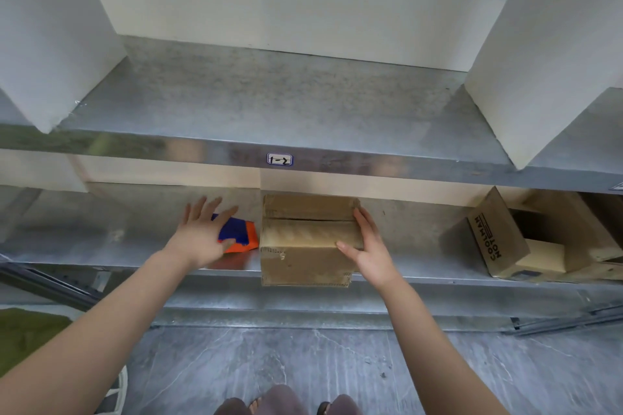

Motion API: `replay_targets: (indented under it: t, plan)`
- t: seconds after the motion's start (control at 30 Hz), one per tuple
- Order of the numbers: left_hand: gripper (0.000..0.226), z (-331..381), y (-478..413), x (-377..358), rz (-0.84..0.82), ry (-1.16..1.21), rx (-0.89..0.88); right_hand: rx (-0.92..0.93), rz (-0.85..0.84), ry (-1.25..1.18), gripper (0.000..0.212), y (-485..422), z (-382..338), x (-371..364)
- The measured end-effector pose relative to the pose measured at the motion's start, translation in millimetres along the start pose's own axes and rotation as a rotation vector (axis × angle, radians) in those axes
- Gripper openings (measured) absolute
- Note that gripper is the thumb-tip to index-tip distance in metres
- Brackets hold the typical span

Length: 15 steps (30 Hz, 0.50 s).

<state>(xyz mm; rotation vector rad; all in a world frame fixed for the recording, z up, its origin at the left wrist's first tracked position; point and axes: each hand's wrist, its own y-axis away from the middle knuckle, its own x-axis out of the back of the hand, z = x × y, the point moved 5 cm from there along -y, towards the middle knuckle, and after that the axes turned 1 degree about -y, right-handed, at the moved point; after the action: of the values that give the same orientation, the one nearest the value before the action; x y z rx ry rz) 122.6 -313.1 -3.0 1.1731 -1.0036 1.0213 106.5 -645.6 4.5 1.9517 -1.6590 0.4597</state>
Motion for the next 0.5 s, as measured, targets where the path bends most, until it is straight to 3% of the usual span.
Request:
replay_targets:
  t: [0.13,0.23,0.37,0.5]
  plan:
    - [0.051,53.3,10.2,35.6,0.245,0.431,-0.254,0.004,-0.032,0.007,0.078,1.0,3.0,2.2]
    - [0.068,96.1,12.4,27.8,0.136,0.301,-0.474,0.035,-0.043,0.046,0.077,4.2,2.4,1.3]
    - [0.080,99.0,6.2,-5.1,0.036,0.123,-0.433,0.032,-0.080,0.123,0.066,7.2,1.2,-2.6]
    - [0.103,98.8,3.6,11.0,0.020,0.189,-0.402,0.048,-0.048,0.323,0.061,5.6,-4.5,-1.3]
